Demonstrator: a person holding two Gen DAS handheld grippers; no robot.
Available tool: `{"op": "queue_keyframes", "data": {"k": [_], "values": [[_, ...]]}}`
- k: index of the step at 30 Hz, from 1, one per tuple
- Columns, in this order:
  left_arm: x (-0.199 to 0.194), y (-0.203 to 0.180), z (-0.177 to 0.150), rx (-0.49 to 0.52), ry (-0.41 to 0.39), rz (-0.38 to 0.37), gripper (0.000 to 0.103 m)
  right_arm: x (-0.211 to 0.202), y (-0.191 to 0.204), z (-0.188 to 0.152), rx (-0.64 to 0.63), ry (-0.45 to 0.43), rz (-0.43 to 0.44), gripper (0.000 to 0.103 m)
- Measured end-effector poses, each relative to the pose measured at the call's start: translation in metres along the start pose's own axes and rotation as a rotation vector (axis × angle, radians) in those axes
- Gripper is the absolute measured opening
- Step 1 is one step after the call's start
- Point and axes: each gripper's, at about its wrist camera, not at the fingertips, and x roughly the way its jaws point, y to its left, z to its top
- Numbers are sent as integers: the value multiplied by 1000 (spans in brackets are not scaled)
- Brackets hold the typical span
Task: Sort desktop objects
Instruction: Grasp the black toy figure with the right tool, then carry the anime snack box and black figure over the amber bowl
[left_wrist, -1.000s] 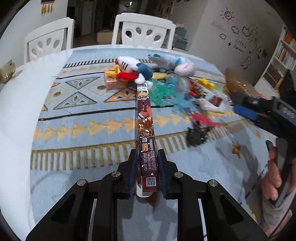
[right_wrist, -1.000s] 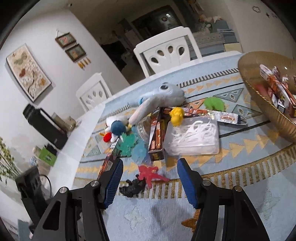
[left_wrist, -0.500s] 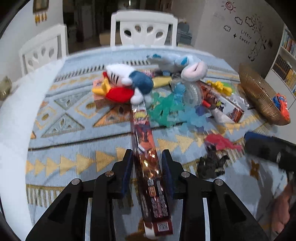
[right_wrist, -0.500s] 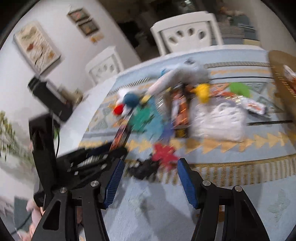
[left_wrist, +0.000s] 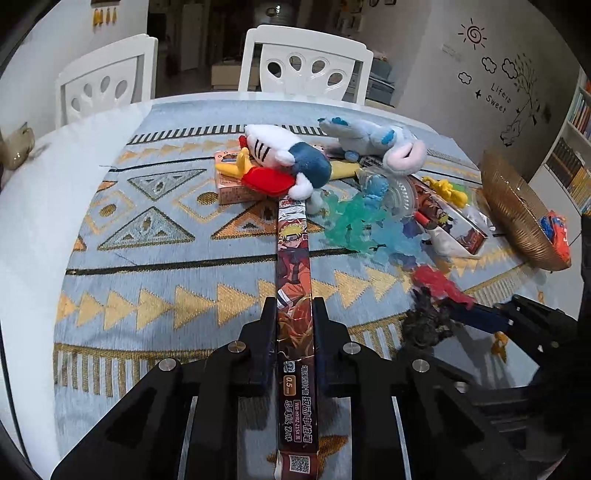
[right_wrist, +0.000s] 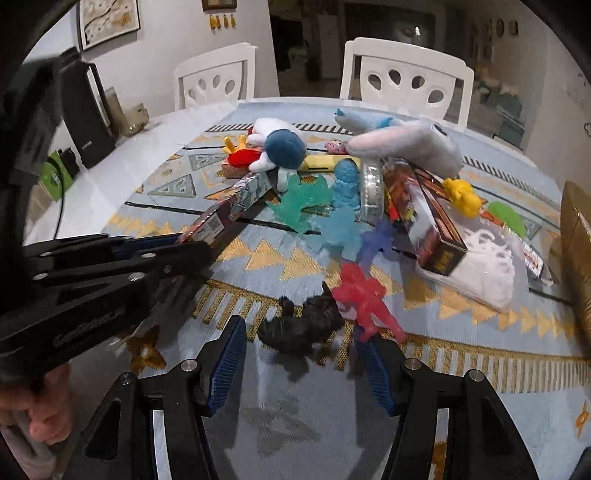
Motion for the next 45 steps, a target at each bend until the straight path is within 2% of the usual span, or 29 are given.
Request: {"op": "queue_keyframes", "data": {"k": [2, 5, 6, 7, 17, 22, 25, 29, 34, 37, 40, 45], "values": [[-3, 0, 0, 0, -2, 6, 14, 3, 3, 2, -5, -7, -22, 60], [-6, 0, -1, -8, -2, 1, 14, 4, 3, 3, -2, -21, -2, 59], [-6, 1, -1, -10, 0, -1, 14, 3, 2, 2, 8, -28, 3, 47], [-7, 1, -1, -12, 1, -3, 14, 2, -2, 1, 23, -34, 4, 41], [-13, -9, -3, 20, -15, -36, 14, -36, -27, -10, 170, -105, 61, 41], [-32, -23, -4, 48, -48, -84, 14, -76, -53, -34, 255, -165, 90, 41], [-47, -35, -2, 72, -74, -94, 14, -105, -71, -44, 293, -217, 76, 42], [-68, -61, 5, 109, -93, -130, 14, -146, -95, -49, 338, -297, 42, 42], [-88, -105, 19, 193, -130, -137, 14, -201, -133, -55, 423, -419, -21, 42], [-93, -130, 33, 212, -143, -207, 14, -232, -159, -62, 497, -509, -88, 41], [-92, -159, 48, 233, -147, -260, 15, -259, -192, -71, 591, -580, -117, 42], [-86, -212, 67, 283, -189, -330, 14, -275, -234, -75, 730, -606, -173, 42]]}}
